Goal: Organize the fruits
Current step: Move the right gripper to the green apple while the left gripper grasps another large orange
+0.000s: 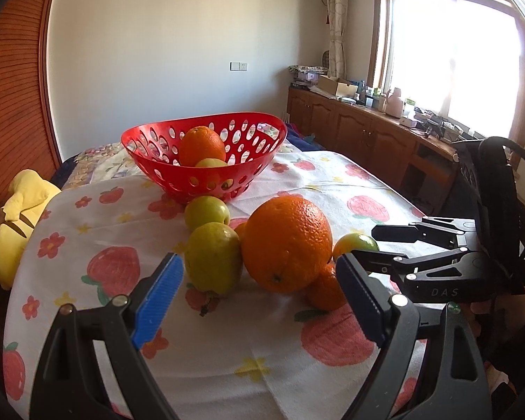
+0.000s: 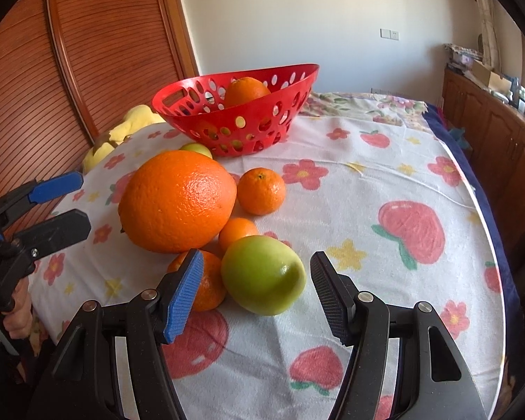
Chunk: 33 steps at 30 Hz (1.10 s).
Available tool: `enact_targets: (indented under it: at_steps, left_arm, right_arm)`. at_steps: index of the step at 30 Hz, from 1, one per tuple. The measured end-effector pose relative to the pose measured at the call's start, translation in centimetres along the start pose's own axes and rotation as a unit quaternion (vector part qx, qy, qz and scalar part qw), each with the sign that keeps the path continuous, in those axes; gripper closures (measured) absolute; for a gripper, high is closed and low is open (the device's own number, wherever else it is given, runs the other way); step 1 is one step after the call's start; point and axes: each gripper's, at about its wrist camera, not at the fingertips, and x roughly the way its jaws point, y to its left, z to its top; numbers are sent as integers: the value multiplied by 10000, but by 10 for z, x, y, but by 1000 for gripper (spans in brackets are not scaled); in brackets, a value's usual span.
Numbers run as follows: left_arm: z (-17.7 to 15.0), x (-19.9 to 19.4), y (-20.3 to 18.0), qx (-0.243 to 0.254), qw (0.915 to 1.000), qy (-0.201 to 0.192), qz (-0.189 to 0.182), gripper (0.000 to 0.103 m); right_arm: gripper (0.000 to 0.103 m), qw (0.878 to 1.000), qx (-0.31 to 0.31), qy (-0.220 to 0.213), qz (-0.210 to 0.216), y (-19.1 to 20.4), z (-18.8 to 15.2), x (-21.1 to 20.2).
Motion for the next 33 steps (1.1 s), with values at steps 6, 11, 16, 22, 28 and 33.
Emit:
enact_targets:
  at_steps: [6,11,16,22,28,33]
  left_arm:
    - [-3,3,0,-19,10000,36,-41,14]
    - [-3,5,-2,-2,10000,49,-75,14]
    - [1,7,-5,35,9999,19,-111,14]
    - [9,16,-11,160,9997,43,-166,14]
    - [20,28,-17,335,9991,129,-216,14]
    - [30,43,-21,528,9978,365,-189,14]
  right_arm:
    - [38,9999,84,102,30,-2,-2,7]
    - [39,9998,158,107,113,-4,-2,9]
    - [47,9998,154,96,48,-6,-3,9]
    - [47,10000,31,47,-63,-2,-4,8]
    - [47,9994,-118,40,-333,-2,-5,6]
    - [45,9996,-76,-7,-263,-6,-7,7]
